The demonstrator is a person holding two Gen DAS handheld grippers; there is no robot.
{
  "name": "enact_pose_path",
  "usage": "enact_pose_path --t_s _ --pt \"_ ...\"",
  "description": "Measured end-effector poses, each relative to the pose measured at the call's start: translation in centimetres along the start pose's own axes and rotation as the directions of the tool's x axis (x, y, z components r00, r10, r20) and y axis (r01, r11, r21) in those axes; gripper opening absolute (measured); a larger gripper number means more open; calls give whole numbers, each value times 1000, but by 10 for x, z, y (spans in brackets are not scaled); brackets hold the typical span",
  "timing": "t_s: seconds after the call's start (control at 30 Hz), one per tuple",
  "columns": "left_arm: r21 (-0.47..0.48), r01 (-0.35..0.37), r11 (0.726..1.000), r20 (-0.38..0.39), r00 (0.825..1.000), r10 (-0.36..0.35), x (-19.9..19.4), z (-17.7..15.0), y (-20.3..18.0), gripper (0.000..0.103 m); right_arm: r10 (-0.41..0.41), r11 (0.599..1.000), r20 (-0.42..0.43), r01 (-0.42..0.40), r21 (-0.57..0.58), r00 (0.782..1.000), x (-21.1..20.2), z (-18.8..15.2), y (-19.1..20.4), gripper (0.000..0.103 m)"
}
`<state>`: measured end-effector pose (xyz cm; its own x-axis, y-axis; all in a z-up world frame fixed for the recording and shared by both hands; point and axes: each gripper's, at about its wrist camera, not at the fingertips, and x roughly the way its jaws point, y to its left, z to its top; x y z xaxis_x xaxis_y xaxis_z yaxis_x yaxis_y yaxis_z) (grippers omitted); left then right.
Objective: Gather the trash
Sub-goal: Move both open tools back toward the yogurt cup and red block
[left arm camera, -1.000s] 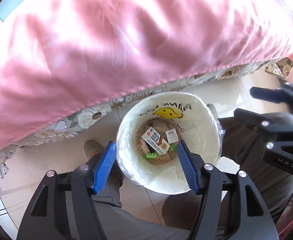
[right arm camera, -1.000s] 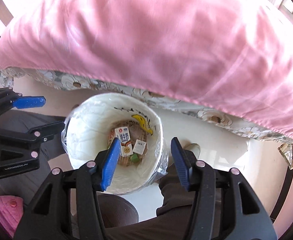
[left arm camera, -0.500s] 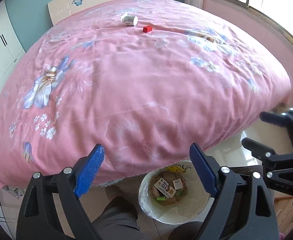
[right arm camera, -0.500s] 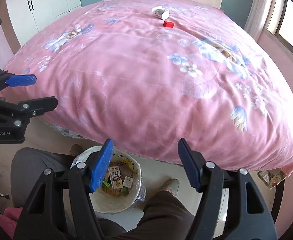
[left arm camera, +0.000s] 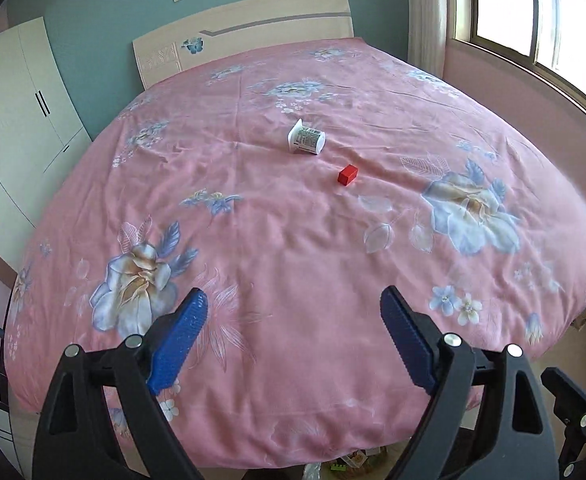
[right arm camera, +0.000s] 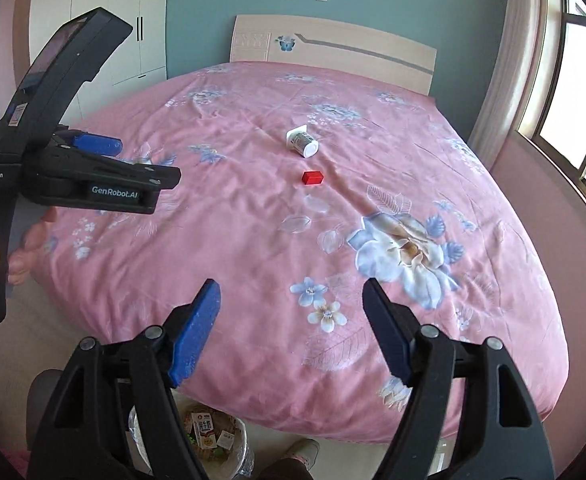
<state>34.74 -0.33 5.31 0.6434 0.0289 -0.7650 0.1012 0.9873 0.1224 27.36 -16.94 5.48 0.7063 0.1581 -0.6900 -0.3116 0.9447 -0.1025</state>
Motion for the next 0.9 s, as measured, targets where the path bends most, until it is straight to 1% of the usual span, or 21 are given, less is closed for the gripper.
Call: enact_pose_path --t_s 0.1,0.2,0.43,0.5,0.67,0.8,0.9 --pt "-39 23 999 -6 1000 -23 13 30 1 90 7 1000 18 -7 2 1000 10 25 -8 74" --pt "-64 33 997 -11 999 -34 30 57 0 90 32 999 25 -32 2 999 25 46 -14 75" --pt "-126 59 990 -44 997 -65 83 114 -2 90 98 995 27 -97 -33 995 80 83 -32 75" --pt "-136 60 989 -62 996 -69 103 128 -5 90 120 992 18 -120 -33 993 99 91 -39 75" --pt "-179 34 983 -103 993 -53 157 160 -8 90 169 985 0 -169 -18 986 152 105 -63 75" --pt "-236 26 971 -130 990 -58 202 183 -10 90 218 976 -11 -218 -24 976 198 113 -77 75" --pt "-289 29 957 -168 982 -81 240 196 -12 90 246 968 -30 -247 -39 969 232 118 -84 75"
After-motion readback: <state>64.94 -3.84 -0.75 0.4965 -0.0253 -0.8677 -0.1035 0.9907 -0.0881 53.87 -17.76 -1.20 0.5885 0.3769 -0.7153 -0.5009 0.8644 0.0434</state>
